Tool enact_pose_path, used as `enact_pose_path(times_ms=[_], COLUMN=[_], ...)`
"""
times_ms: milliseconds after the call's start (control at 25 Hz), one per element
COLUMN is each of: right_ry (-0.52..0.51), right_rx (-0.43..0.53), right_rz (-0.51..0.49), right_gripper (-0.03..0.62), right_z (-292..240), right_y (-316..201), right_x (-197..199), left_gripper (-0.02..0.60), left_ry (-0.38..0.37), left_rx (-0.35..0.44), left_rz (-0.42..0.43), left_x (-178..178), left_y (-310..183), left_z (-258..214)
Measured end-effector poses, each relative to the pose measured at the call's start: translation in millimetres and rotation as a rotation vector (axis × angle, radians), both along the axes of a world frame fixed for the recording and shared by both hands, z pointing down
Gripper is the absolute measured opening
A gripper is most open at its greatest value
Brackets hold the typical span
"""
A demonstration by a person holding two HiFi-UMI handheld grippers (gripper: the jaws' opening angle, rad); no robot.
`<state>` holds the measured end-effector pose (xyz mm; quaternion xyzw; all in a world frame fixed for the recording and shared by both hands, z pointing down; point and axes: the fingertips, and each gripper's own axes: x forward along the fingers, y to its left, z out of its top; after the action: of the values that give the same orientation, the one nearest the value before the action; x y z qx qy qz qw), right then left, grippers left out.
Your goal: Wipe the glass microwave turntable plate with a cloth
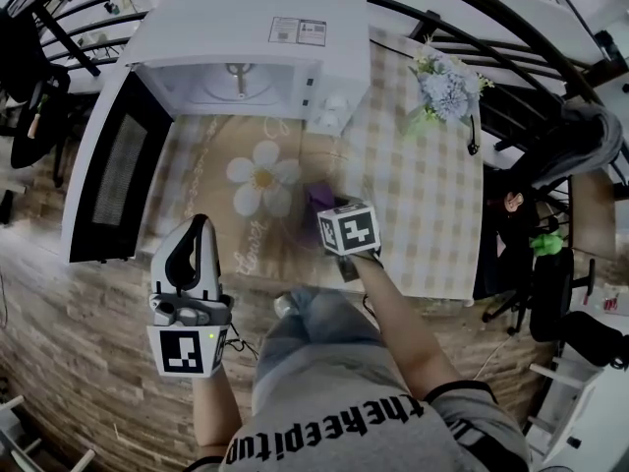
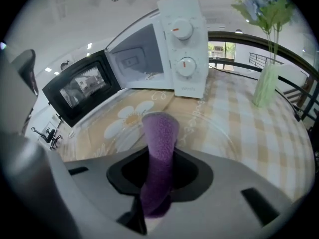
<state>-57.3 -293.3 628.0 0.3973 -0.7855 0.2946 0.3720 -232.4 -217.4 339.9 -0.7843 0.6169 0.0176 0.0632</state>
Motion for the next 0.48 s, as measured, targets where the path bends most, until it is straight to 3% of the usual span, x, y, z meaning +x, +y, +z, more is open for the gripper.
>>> enact_pose_path(times_ms=[160,480], right_ry=[0.008,0.045], right_rx=[0.002,0.013], right_rz=[0.052,0.135], right_gripper=[0.107,0.107], right_z=[1.0,1.7], right_y=[-4.3,-9.1], right_x=[26.2,74.3], left_gripper=[0.011,0.011], left_ry=[-0.009,0.008], left_rx=[-0.017,0.029], left_rz=[0.009,0.048], left_x=[5.8,19.7], left_y=[-2.3,-5.8], left_z=[4.4,-4.2])
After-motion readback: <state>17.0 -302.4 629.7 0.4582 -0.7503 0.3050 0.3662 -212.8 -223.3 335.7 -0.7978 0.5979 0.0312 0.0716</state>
